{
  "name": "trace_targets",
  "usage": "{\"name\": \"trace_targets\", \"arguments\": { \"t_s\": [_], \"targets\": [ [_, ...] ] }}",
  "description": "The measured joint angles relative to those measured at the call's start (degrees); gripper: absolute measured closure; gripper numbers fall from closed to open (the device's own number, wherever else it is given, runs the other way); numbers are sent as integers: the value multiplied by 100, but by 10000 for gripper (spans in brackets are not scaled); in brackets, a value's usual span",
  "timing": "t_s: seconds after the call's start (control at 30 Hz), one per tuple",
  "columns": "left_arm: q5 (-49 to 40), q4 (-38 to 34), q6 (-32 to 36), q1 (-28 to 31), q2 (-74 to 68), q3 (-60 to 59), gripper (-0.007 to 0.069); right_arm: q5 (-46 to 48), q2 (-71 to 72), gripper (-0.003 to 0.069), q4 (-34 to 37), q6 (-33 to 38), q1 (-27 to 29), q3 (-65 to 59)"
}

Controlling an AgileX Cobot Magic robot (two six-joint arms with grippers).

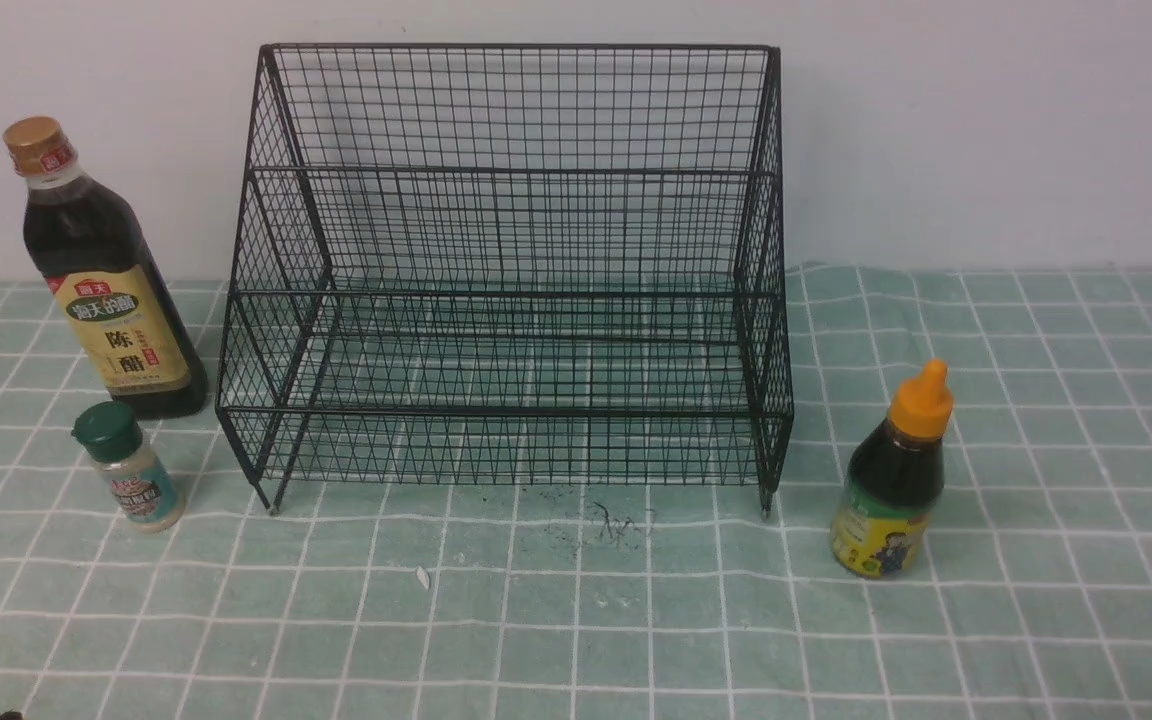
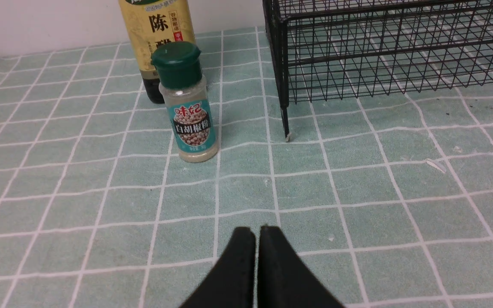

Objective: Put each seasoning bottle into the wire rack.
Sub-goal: Use the right arm to grab the condiment bottle closest to it

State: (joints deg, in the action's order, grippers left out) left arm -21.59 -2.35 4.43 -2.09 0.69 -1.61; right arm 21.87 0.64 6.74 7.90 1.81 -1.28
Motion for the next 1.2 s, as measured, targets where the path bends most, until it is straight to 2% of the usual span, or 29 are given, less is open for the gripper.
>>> {"name": "trace_targets", "arguments": {
  "t_s": [0.93,0.97,1.03,1.07,1.13,1.2],
  "targets": [
    [0,0,0,0,0,0,631,-19,0,671,98,-6,0,0],
    [0,0,0,0,0,0,631,-98,0,671,314,-101,0,-5],
    [0,0,0,0,0,0,631,-415,0,671,1260,-411,0,-30],
    [0,0,0,0,0,0,631,-456,0,671,1361,-449,0,-30],
    [0,0,0,0,0,0,631,-1142,0,671,2812,-986,0,-30],
    [0,0,0,0,0,0,631,-1556,0,671,3858,-1298,0,-30]
  ]
}}
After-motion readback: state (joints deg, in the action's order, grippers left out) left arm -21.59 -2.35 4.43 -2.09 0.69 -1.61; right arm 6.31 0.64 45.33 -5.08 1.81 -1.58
